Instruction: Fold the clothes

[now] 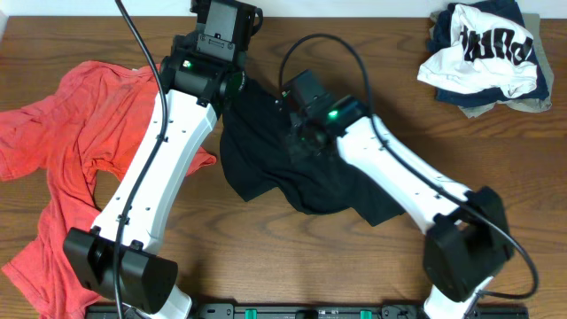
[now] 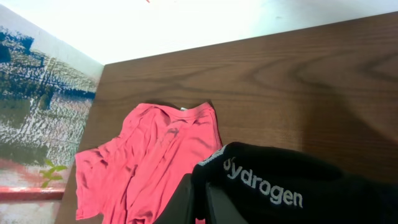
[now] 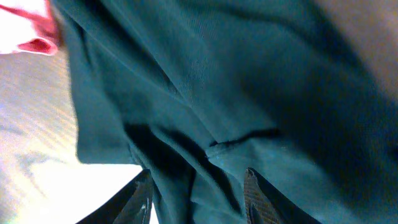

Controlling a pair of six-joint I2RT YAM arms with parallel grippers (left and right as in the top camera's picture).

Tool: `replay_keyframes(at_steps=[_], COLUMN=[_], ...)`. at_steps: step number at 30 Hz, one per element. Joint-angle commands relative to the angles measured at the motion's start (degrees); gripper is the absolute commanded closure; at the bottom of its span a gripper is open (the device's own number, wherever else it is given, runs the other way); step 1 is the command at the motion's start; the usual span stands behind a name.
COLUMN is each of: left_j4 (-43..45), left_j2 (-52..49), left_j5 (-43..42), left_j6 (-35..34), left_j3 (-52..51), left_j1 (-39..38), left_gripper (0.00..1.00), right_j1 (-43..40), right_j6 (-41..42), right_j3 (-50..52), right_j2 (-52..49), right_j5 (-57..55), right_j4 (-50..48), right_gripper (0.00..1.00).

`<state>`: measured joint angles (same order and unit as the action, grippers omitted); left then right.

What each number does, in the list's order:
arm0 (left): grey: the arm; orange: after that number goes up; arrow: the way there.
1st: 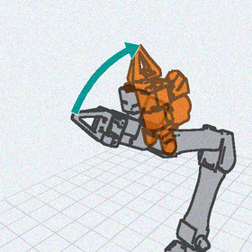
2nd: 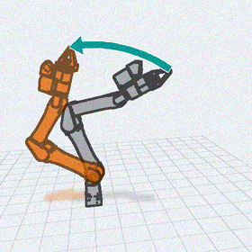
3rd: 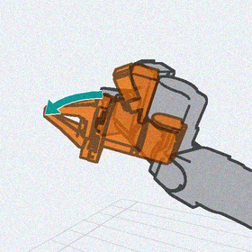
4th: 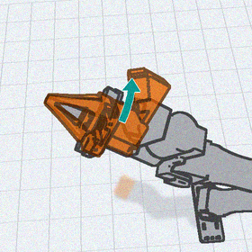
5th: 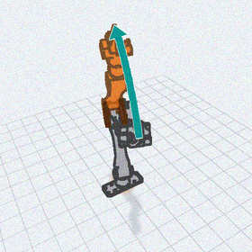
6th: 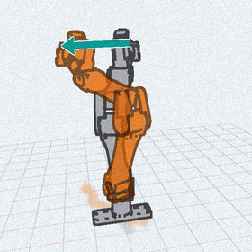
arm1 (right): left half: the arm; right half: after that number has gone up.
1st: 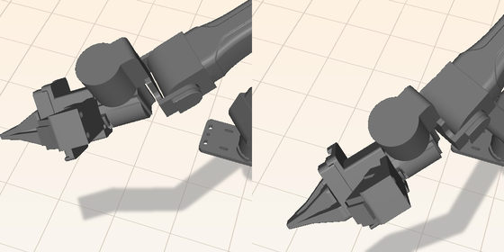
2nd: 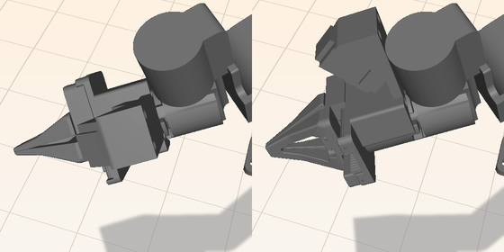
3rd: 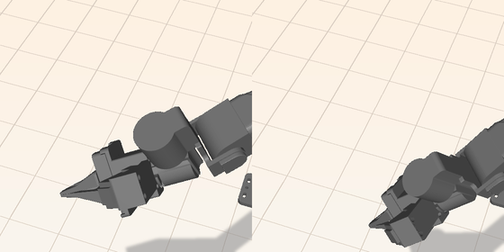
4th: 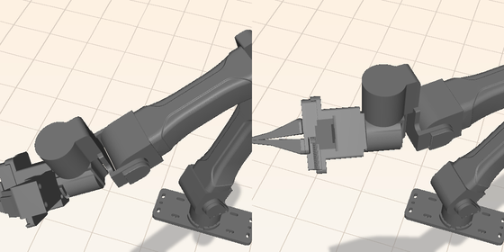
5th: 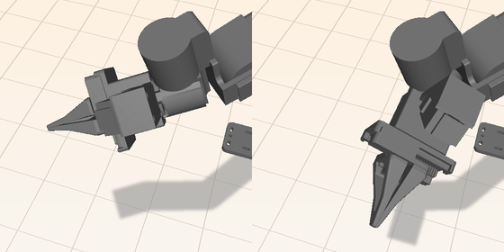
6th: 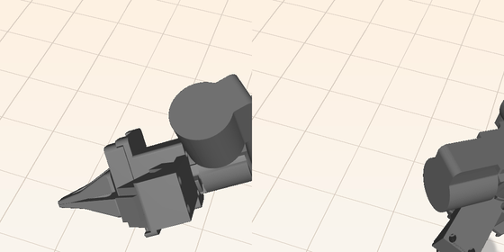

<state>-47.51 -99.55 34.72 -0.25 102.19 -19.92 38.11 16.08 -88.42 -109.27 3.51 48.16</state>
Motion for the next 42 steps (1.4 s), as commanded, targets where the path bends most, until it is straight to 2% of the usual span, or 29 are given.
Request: replay_keyframes(at_steps=[1, 9, 12, 15, 17, 20, 24, 30, 42], left_j4=[0.2, 0.2, 0.2, 0.3, 0.3, 0.3, 0.2, 0.3, 0.2], left_j2=[1.0, 1.0, 1.0, 1.0, 1.0, 1.0, 1.0, 1.0, 1.0], left_j5=[0.3, 0.2, 0.2, 0.2, 0.2, 0.2, 0.2, 0.2, 0.2], left_j6=[-1.4, -1.4, -1.6, -1.6, -1.6, -1.6, -1.6, -1.6, -1.6], left_j3=[2.0, 2.0, 2.0, 2.0, 2.0, 2.0, 2.0, 2.0, 2.0], left_j1=[0.2, 0.2, 0.3, 0.3, 0.3, 0.3, 0.3, 0.3, 0.3], left_gripper=[0.94, 0.94, 0.94, 0.94, 0.94, 0.94, 0.94, 0.94, 0.94], right_j1=[2.5, 1.6, 0.1, -1.3, -1.7, -1.5, -0.7, 1.8, 3.7], right_j6=[7.6, 10.1, 9.4, 3.6, -3.7, -14.6, -20.9, -24.9, -24.7], right_j3=[0.2, -0.7, -0.8, -0.8, -0.8, -0.8, -0.8, -0.8, -0.8], right_j2=[-4.2, -6.2, -6.2, -6.3, -6.3, -6.3, -6.3, -7.9, -11.4], right_j5=[-3.9, -3.3, -1.6, 0.9, 0.2, -6.5, -10.2, -8.7, -9.3], right_j4=[0.2, 1.6, 3.0, 3.9, 4.0, 4.0, 1.9, -1.2, 3.9], right_gripper=[0.52, 0.41, 0.4, 0.41, 0.38, 0.34, 0.34, 0.35, 0.37])
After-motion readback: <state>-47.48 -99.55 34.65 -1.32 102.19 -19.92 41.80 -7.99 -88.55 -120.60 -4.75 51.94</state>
